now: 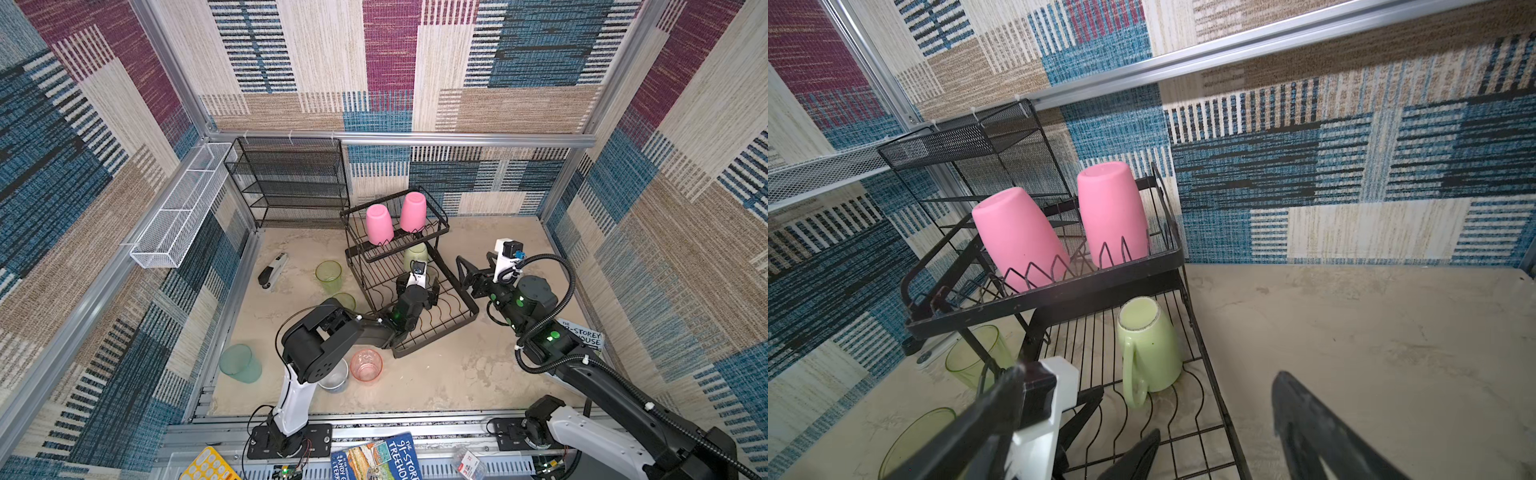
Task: Load cups into a dish rack
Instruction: Place the cup upside down at the dish rack.
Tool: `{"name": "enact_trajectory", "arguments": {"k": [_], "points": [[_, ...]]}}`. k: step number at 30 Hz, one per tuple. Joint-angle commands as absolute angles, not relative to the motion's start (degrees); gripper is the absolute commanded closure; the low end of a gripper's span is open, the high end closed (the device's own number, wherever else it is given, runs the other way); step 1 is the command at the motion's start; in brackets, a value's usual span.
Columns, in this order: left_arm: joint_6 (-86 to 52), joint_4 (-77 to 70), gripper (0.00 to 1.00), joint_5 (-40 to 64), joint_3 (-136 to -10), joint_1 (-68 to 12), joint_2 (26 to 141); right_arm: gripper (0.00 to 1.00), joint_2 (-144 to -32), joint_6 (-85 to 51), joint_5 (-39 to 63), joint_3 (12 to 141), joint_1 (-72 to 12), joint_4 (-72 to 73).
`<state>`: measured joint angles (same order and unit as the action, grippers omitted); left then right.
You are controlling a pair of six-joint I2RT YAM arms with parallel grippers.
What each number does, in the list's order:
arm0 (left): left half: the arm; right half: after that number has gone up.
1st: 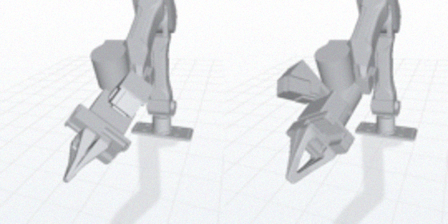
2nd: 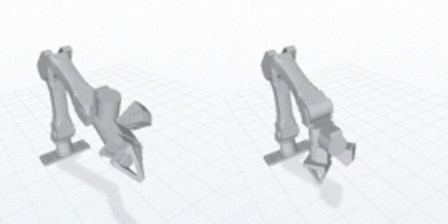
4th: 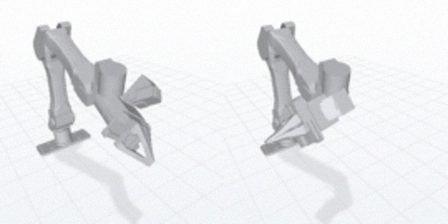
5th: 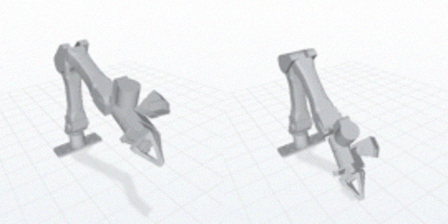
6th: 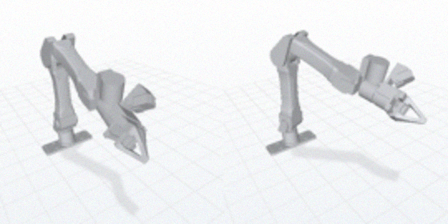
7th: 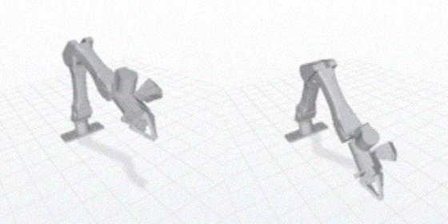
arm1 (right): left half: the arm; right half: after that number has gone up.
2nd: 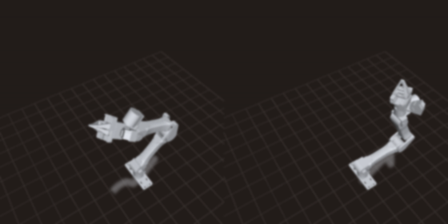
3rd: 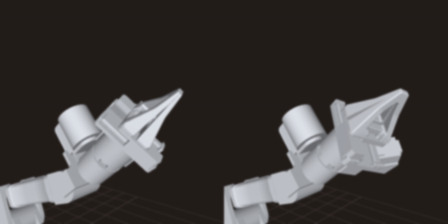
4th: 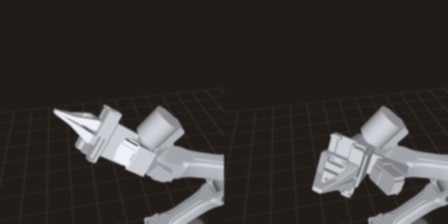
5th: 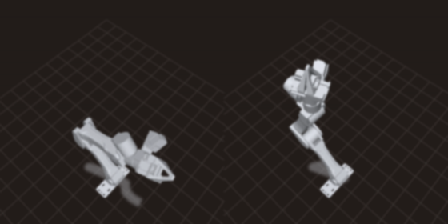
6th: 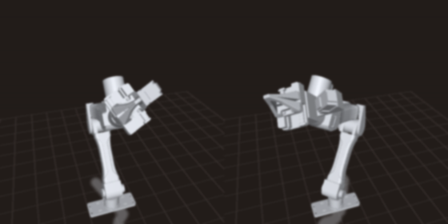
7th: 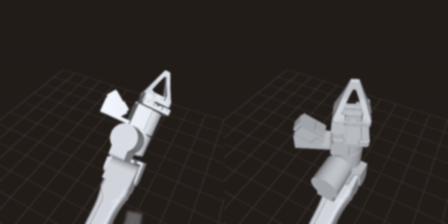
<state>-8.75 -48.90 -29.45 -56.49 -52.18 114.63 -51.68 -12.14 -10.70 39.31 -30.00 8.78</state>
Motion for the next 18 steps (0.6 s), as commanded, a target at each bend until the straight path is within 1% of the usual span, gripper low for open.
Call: {"name": "enact_trajectory", "arguments": {"k": [1, 4, 8, 18], "points": [[-1.9, -54.8, 0.05, -29.0, -54.2, -54.4, 112.3, 0.03, -51.3, -13.0, -11.3, 40.1, -30.0, 6.9], [0.7, -51.6, 0.03, -29.0, -53.0, -56.8, 109.6, 0.02, -50.9, -12.9, -11.2, 41.0, -30.0, 5.3], [1.5, -43.1, 0.03, -28.4, -51.5, -59.9, 103.6, 0.01, -50.9, -12.4, -10.7, 43.5, -30.0, 1.2], [-4.3, -12.8, 0.06, -27.5, -49.4, -62.2, 82.3, 0.06, -49.6, -11.7, -8.8, 46.0, -30.0, -3.6]]}}
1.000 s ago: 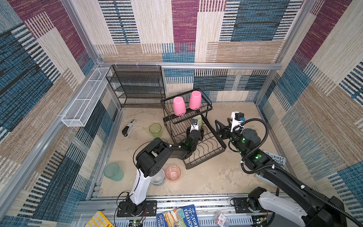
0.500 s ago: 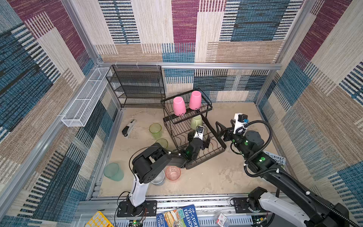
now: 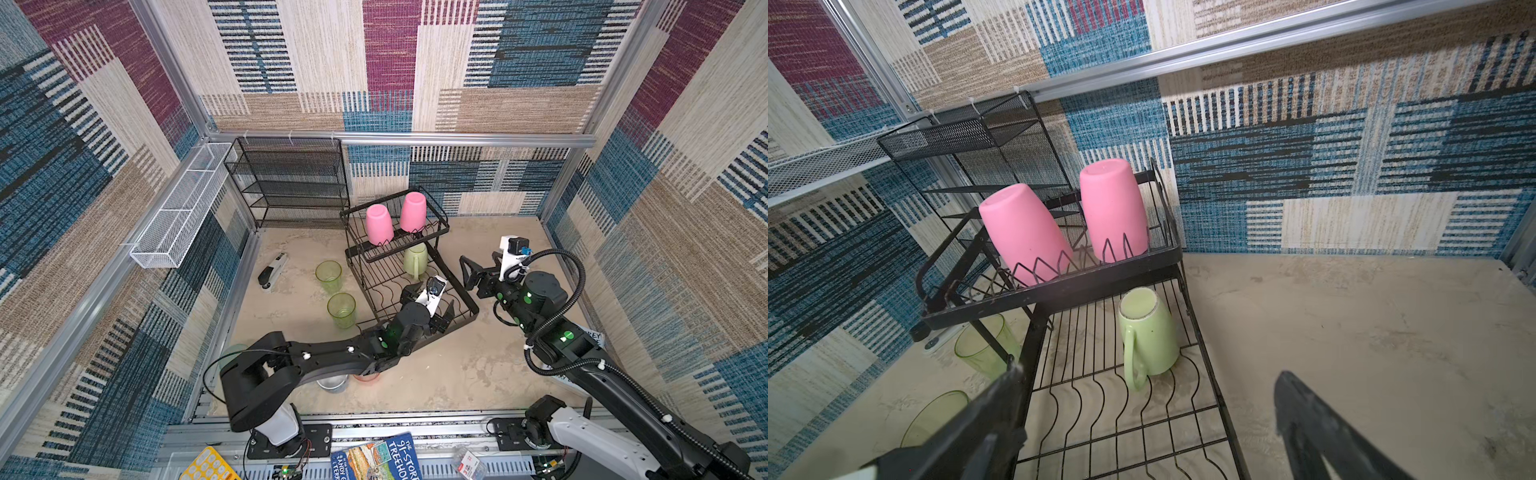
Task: Load cups into a dish rack
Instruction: Pick up the cup from the bottom-center of the table.
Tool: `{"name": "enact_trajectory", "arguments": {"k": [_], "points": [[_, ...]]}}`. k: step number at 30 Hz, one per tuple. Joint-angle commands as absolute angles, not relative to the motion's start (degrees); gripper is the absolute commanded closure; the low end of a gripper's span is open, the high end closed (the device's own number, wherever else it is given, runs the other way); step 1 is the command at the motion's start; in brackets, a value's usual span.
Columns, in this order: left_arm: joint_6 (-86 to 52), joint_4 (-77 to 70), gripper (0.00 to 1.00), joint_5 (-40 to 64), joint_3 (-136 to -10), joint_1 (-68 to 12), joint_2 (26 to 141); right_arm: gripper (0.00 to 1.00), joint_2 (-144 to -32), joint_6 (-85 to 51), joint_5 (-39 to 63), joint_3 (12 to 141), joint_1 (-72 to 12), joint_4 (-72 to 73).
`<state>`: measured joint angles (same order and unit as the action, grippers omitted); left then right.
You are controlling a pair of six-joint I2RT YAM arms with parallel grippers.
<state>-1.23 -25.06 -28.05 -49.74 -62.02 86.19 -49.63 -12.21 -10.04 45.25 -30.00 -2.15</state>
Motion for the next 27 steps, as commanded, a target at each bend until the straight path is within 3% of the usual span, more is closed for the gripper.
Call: {"name": "enact_trajectory", "arguments": {"k": [1, 7, 14, 27], "points": [[-5.1, -9.9, 0.07, -27.9, -49.6, -62.1, 80.2, 0.07, -49.8, -11.5, -8.2, 46.3, -30.0, -3.8], [-9.0, 5.9, 0.09, -29.9, -48.9, -62.3, 67.5, 0.11, -52.3, -10.8, -4.9, 46.8, -31.1, -3.6], [-11.8, 21.2, 0.09, -34.0, -50.6, -60.8, 57.1, 0.12, -58.4, -7.8, -9.8, 48.8, -41.1, -2.8], [-20.7, 41.1, 0.09, -19.9, -57.8, -36.4, 51.6, 0.25, -71.4, -5.3, -3.5, 53.3, -54.8, -5.7]]}}
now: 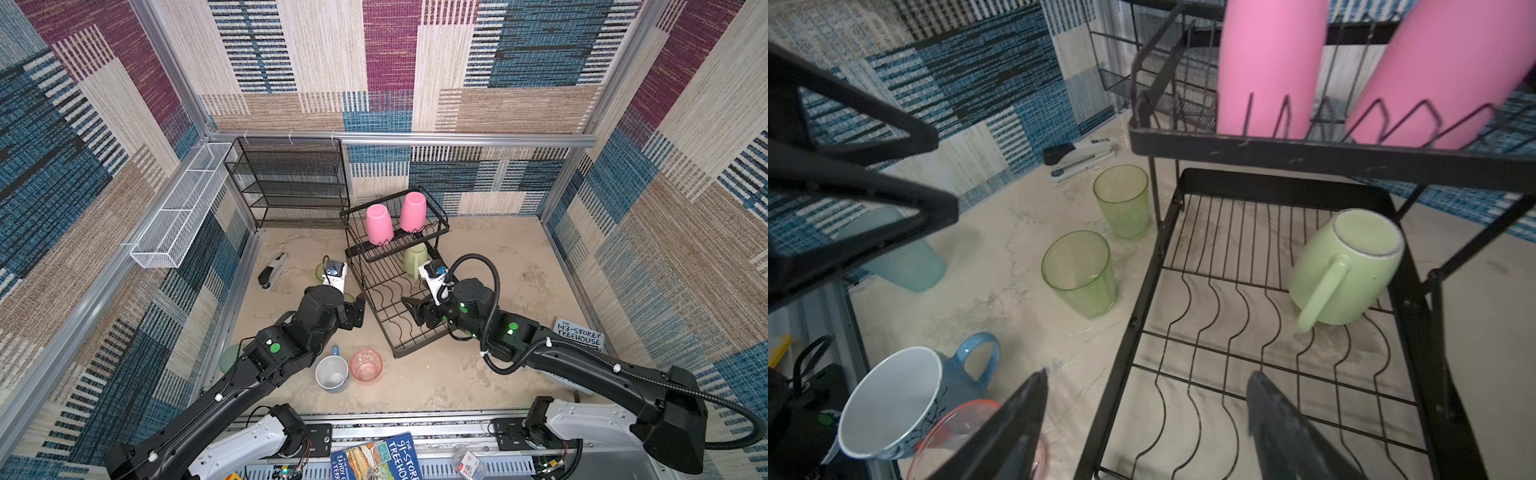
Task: Load cups into a dish rack
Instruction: Pick up the cup from the bottom-center of the table.
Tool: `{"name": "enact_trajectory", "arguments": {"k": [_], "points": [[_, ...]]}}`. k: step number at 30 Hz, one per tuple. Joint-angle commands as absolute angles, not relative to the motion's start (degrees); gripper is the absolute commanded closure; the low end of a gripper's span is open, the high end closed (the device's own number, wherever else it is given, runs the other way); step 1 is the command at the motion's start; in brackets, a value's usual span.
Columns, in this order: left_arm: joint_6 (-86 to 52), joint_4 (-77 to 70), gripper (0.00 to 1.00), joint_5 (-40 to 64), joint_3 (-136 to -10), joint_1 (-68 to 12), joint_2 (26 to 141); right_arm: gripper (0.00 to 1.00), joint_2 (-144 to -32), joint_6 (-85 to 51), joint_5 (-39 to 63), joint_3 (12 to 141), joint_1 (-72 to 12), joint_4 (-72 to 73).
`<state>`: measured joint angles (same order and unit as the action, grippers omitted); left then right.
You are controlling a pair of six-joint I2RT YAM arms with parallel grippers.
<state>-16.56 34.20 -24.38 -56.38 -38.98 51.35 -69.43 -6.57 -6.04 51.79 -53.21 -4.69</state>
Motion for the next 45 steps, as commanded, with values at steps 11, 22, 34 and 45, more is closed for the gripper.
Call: {"name": "enact_trajectory", "arguments": {"k": [11, 22, 34, 45], "points": [[-24.8, 49.1, 0.11, -5.5, -59.3, -16.7, 54.3, 0.37, -85.2, 1.9, 3.7, 64.7, -61.6, -17.2], [-25.3, 49.4, 0.13, 1.3, -56.6, -8.8, 52.8, 0.47, -96.5, 8.8, 6.9, 73.8, -62.5, -27.5], [-24.9, 47.1, 0.13, 4.6, -55.4, -7.7, 53.7, 0.56, -103.5, 11.8, 5.9, 78.7, -62.4, -34.1], [-24.7, 45.8, 0.13, 5.6, -54.5, -7.3, 53.9, 0.65, -106.0, 13.2, 6.7, 80.4, -62.5, -36.1]]}}
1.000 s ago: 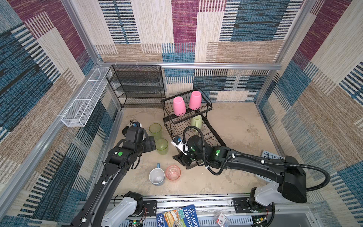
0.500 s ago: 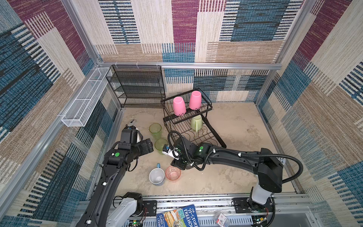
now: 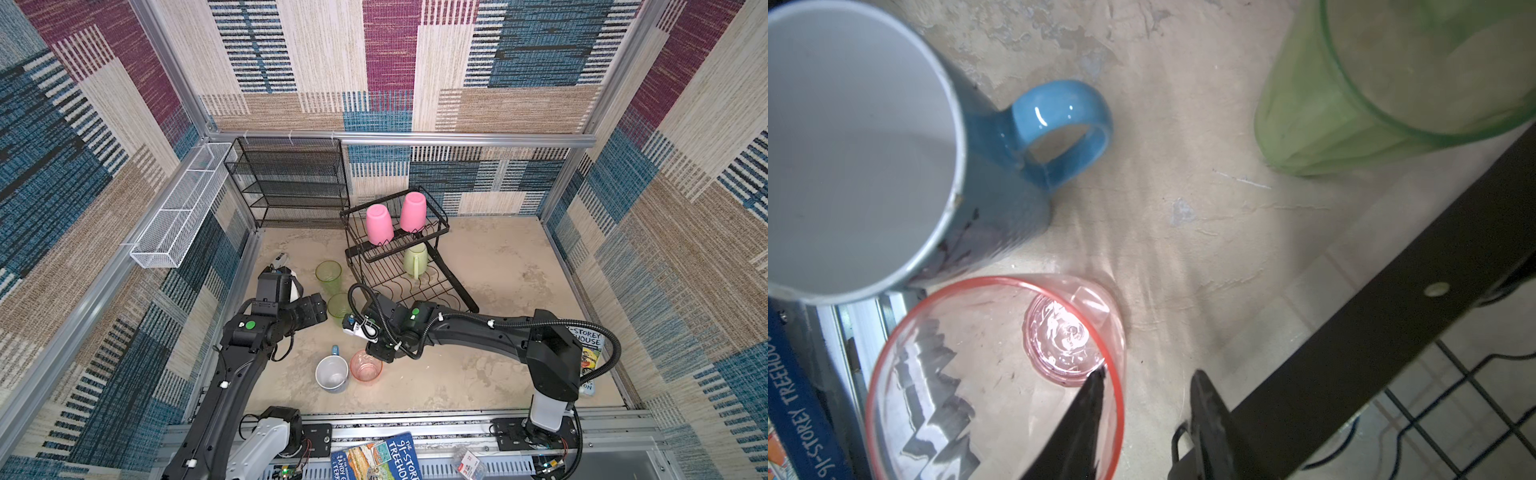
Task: Load cups into a dish rack
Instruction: Pick up the cup from the bottom-center of the table.
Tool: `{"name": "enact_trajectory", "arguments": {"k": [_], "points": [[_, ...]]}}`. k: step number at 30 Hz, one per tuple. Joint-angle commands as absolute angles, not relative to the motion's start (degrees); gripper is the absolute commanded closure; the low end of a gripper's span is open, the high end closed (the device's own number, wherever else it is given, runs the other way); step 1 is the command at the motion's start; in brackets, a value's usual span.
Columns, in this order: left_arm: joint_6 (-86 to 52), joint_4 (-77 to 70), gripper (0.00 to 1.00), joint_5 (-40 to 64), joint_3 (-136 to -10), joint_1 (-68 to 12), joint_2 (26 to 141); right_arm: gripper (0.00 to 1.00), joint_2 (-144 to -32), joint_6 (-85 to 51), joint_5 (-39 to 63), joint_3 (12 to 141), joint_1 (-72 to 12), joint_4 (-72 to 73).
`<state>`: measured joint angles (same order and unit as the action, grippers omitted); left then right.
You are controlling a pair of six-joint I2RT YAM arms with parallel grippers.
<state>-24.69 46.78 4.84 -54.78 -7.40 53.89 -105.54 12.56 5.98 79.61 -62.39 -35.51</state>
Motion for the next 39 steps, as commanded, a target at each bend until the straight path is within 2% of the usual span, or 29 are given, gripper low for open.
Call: {"name": "enact_trajectory", "arguments": {"k": [1, 10, 19, 28, 39], "points": [[-24.7, 45.8, 0.13, 5.7, -54.5, -7.2, 54.0, 0.66, -106.3, 13.2, 6.8, 80.7, -62.5, -36.2], [-24.3, 45.7, 0.13, 6.0, -54.7, -6.9, 54.1, 0.74, -107.0, 13.2, 6.9, 81.6, -62.5, -36.8], [-24.5, 45.9, 0.13, 6.2, -54.5, -6.8, 53.3, 0.87, -106.8, 12.9, 5.5, 81.3, -63.0, -36.9], [-25.3, 46.0, 0.14, 6.4, -54.1, -6.8, 52.1, 1.00, -102.1, 12.1, 4.6, 78.8, -63.1, -34.1], [-27.3, 46.4, 0.15, 8.4, -54.7, -6.8, 50.8, 1.00, -91.9, 10.4, 1.2, 73.2, -63.1, -28.5]]}}
